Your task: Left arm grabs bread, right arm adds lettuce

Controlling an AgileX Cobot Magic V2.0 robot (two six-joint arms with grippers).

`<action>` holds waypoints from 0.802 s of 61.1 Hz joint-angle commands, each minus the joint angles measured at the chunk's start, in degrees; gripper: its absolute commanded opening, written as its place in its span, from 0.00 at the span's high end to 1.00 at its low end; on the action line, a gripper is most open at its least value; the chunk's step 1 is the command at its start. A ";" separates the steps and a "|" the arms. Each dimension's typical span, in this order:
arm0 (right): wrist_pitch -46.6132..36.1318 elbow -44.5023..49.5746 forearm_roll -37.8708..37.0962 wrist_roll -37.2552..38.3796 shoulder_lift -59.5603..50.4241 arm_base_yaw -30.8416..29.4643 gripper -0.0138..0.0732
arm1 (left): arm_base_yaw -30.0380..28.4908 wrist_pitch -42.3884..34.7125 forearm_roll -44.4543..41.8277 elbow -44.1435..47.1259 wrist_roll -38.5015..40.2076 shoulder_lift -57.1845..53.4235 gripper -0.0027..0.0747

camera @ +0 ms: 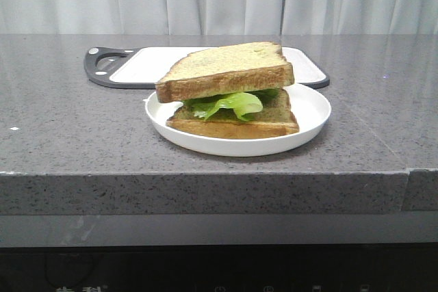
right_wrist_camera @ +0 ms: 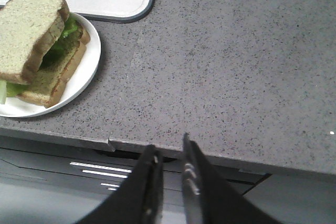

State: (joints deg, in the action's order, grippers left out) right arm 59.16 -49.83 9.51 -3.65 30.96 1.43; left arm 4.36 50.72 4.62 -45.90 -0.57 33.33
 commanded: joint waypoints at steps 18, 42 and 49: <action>-3.74 -1.05 0.32 0.11 0.31 -0.36 0.92 | -0.02 -5.49 0.33 -1.57 0.57 0.05 0.99; -3.74 -1.05 0.32 0.11 0.31 -0.36 0.92 | 0.11 -5.99 -0.02 -0.70 0.02 -2.88 0.99; -3.74 -1.05 0.32 0.11 0.31 -0.36 0.92 | 0.00 -11.77 -3.33 3.65 -0.92 -7.71 0.99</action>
State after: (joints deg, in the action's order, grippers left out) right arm 59.06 -49.80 9.51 -3.55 30.96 1.43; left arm 4.36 46.72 2.64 -43.39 -1.11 28.41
